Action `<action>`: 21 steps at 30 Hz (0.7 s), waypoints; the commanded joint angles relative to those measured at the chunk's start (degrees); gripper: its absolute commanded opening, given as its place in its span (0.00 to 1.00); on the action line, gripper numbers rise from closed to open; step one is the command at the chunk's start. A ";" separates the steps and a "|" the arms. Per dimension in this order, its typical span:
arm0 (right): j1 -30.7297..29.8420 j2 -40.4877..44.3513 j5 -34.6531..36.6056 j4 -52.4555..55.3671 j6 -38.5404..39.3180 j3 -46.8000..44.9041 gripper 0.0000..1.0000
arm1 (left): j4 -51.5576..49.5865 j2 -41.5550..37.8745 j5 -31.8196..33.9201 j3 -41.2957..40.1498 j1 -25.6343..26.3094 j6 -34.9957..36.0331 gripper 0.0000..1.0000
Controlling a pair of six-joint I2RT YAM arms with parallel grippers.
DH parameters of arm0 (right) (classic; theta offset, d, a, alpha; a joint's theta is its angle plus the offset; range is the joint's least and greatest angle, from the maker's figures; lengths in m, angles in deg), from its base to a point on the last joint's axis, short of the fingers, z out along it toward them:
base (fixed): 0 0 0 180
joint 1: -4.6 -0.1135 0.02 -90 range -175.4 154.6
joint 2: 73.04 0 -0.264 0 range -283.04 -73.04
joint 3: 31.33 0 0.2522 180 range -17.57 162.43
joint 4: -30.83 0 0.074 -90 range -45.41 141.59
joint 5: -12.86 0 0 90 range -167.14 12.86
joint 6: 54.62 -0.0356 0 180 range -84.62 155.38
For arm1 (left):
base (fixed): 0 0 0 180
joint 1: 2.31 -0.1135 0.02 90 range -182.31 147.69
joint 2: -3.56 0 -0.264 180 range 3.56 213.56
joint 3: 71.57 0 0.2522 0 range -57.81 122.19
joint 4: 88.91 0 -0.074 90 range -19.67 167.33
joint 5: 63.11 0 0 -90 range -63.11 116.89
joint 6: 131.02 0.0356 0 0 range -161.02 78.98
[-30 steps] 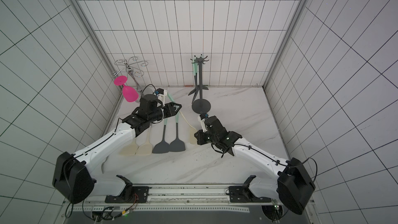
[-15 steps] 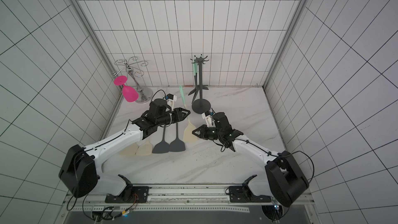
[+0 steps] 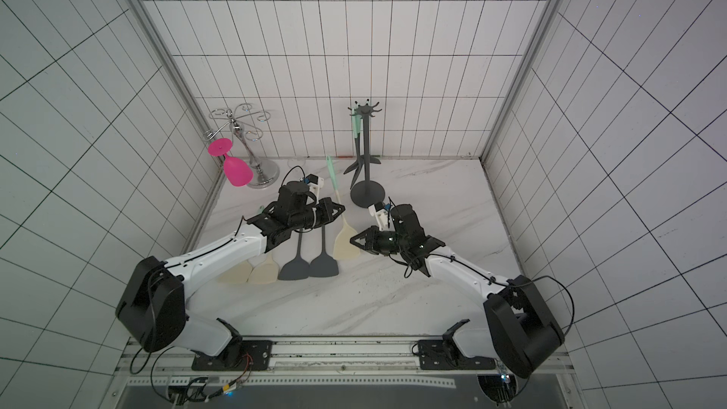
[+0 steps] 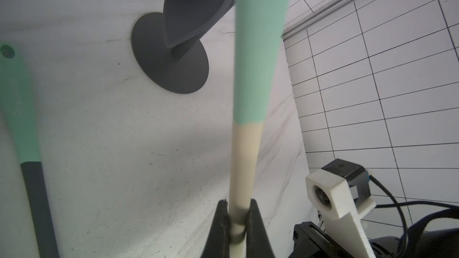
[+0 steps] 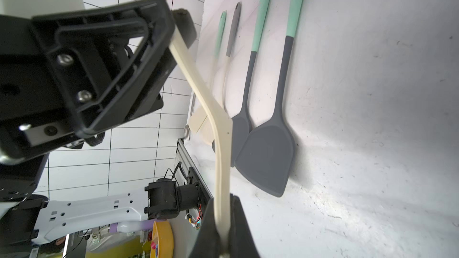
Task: Take the spatula off the kitchen utensil rack
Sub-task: Place the spatula at the center of the board.
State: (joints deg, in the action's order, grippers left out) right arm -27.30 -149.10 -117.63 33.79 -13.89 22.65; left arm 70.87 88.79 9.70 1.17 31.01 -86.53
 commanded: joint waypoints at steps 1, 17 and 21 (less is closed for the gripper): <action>0.17 1.20 -0.26 -1.28 1.51 -0.35 0.06 | -0.74 -0.74 1.59 1.16 -0.07 -0.44 0.00; 3.67 20.38 32.07 32.99 21.63 2.97 0.50 | -21.51 11.56 10.74 14.51 3.62 -0.85 0.00; 4.12 24.44 34.53 33.83 22.83 1.23 0.51 | -26.49 17.93 12.86 20.37 6.91 -0.45 0.00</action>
State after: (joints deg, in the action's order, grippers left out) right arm -23.73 -126.74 -88.43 63.88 6.06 23.73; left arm 48.60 104.48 20.70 17.83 36.01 -86.93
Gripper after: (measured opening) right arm 0.506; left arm 0.073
